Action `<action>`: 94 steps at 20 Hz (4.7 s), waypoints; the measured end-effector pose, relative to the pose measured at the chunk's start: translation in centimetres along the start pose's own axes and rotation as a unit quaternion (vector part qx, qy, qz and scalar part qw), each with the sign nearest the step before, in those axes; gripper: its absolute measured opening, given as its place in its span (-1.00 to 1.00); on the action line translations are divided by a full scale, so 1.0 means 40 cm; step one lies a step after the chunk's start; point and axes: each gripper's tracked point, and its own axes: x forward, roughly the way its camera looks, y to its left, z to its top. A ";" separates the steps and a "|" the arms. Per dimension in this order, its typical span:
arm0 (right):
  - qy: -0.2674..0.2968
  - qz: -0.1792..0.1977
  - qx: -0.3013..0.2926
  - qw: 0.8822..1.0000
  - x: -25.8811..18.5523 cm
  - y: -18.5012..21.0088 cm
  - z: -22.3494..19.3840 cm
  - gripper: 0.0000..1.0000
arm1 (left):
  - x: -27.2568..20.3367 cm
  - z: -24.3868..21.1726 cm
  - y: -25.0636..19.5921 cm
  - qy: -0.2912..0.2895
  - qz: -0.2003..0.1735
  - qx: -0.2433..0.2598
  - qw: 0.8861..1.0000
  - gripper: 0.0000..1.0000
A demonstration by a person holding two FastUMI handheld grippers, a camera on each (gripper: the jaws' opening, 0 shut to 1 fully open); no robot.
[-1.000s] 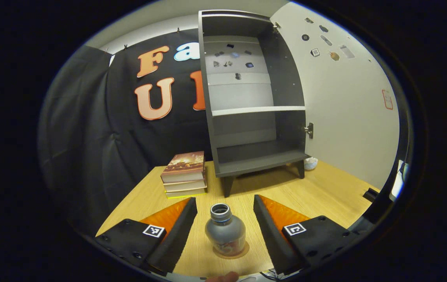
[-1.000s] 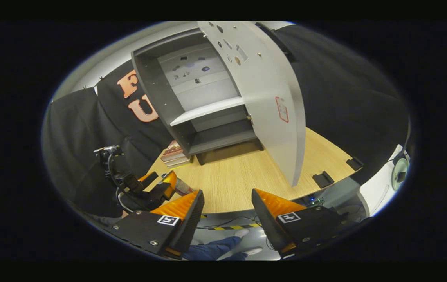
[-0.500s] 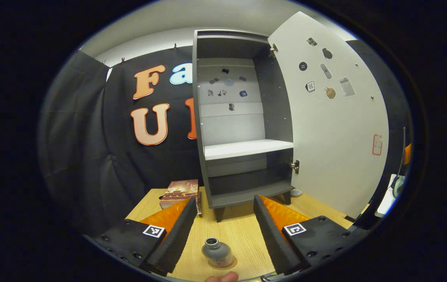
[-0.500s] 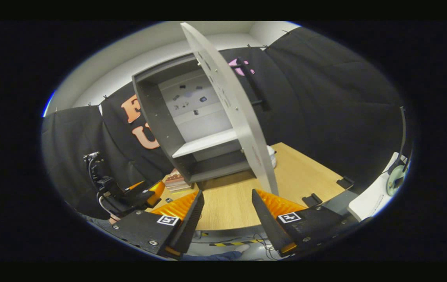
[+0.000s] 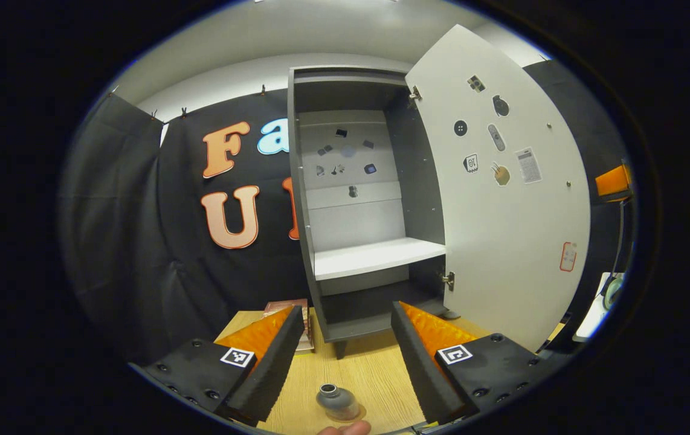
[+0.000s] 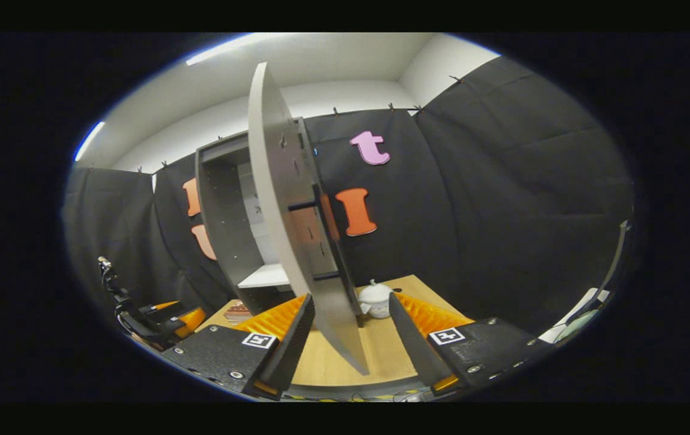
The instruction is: Open the cabinet door with the right hand, grasp the bottle in the cabinet with the left hand and place it on the coaster, then close the cabinet door with the right hand.
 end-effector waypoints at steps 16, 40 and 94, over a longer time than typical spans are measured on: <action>-0.001 0.059 -0.054 0.997 0.093 0.100 -0.027 0.58 | -0.043 0.031 0.122 0.013 0.063 0.014 0.998 0.89; 0.003 0.146 -0.075 0.986 0.374 0.646 -0.122 0.87 | 0.014 -0.040 0.464 0.020 0.102 -0.008 0.995 0.87; -0.023 0.027 -0.107 0.994 0.073 0.536 -0.206 0.92 | -0.132 0.118 0.225 -0.019 0.060 -0.047 0.997 0.89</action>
